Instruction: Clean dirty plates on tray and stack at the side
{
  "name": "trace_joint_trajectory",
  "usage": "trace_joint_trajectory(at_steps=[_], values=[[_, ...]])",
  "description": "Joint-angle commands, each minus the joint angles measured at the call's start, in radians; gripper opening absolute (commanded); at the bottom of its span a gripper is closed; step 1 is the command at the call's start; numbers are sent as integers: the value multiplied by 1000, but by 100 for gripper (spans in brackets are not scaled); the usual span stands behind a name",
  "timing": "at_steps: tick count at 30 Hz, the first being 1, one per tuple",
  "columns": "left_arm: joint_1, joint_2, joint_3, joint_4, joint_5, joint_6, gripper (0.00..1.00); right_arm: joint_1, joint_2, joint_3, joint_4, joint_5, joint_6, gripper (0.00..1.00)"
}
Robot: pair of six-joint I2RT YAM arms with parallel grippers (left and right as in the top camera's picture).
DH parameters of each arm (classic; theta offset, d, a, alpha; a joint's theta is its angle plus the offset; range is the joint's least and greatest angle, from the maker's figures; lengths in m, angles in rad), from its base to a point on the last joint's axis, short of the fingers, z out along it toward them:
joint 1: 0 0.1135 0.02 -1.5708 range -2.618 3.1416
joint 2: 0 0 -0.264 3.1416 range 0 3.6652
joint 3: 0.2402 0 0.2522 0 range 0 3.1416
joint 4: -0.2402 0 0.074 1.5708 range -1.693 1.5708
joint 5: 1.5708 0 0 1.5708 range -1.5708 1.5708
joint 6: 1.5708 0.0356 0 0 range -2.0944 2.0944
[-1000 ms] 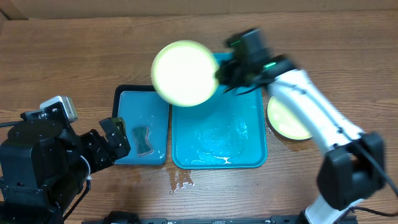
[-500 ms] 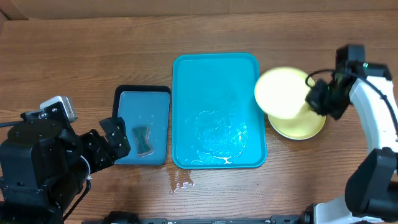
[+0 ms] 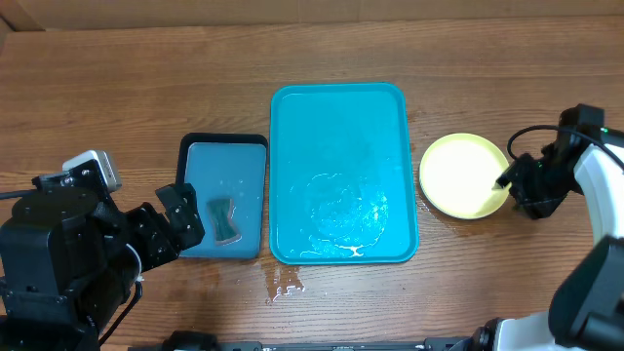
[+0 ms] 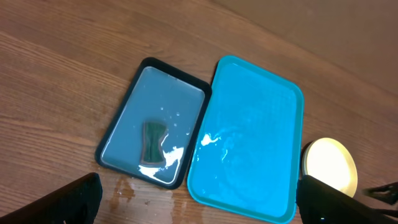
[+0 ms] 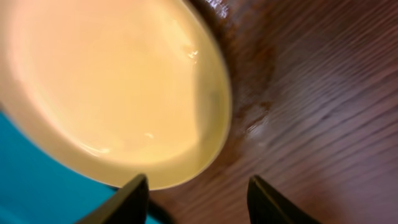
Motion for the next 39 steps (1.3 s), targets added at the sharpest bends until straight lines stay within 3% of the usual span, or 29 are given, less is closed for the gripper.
trace_joint_trajectory(at_steps=[1, 8, 9, 10, 15, 20, 29, 33, 39], values=[[5, 3, 14, 2, 5, 27, 100, 41, -156, 82, -52, -191, -139, 58], [5, 3, 14, 2, 5, 27, 100, 284, -499, 99, -50, -319, -204, 63], [5, 3, 14, 2, 5, 27, 100, 323, -541, 99, -44, -319, -204, 71], [5, 3, 14, 2, 5, 27, 100, 394, -613, 99, -30, -319, -203, 100], [5, 3, 14, 2, 5, 27, 100, 534, -750, 99, -13, -333, -134, 100], [5, 3, 14, 2, 5, 27, 100, 557, -804, 99, -13, -317, -138, 100], [5, 2, 14, 2, 5, 27, 100, 545, -822, 72, 87, 14, -189, 100], [5, 3, 14, 2, 5, 27, 100, 497, -930, -67, 307, 12, -324, 100], [5, 3, 14, 2, 5, 27, 100, 357, -1170, -381, 520, -14, -326, 100]])
